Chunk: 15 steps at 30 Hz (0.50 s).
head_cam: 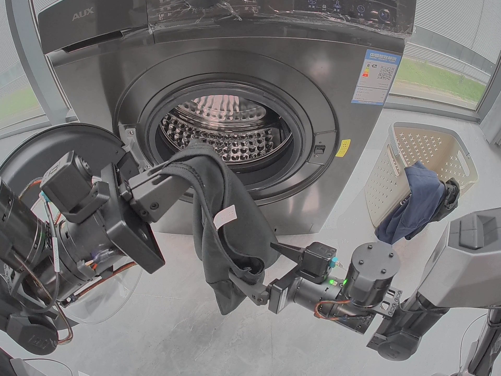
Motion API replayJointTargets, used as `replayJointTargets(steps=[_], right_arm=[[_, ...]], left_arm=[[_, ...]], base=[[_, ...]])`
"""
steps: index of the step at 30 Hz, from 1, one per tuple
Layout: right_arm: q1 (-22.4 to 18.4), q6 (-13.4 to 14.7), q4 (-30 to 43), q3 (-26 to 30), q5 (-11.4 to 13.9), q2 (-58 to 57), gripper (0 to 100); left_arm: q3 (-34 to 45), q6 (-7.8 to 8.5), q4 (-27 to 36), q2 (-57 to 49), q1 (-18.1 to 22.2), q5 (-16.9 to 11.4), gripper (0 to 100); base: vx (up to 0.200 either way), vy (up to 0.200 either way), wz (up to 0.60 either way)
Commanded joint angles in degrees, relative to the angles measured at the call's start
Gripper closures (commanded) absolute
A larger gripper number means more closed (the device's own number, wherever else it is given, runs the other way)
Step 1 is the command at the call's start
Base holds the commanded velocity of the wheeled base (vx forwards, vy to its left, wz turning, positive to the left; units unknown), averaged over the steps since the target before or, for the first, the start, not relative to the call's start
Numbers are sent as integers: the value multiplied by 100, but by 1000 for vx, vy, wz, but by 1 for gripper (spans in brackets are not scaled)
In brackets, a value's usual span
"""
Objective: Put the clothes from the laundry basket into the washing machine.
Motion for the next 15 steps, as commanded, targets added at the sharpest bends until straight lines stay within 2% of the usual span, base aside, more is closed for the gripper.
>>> replayJointTargets(steps=[1, 3, 8, 15], right_arm=[[-267, -65, 53, -487, 18, 399, 0], [-373, -65, 88, -698, 27, 434, 0], [-531, -74, 88, -1084, 27, 698, 0], [-443, -82, 62, -1664, 124, 1129, 0]], left_arm=[[-33, -17, 17, -194, -39, -23, 100], [-50, -35, 34, -273, -75, -76, 100], [-85, -219, 52, -361, -154, -102, 100], [-41, -237, 52, -361, -180, -129, 100]], base=[[0, 0, 0], [0, 0, 0], [0, 0, 0], [0, 0, 0]])
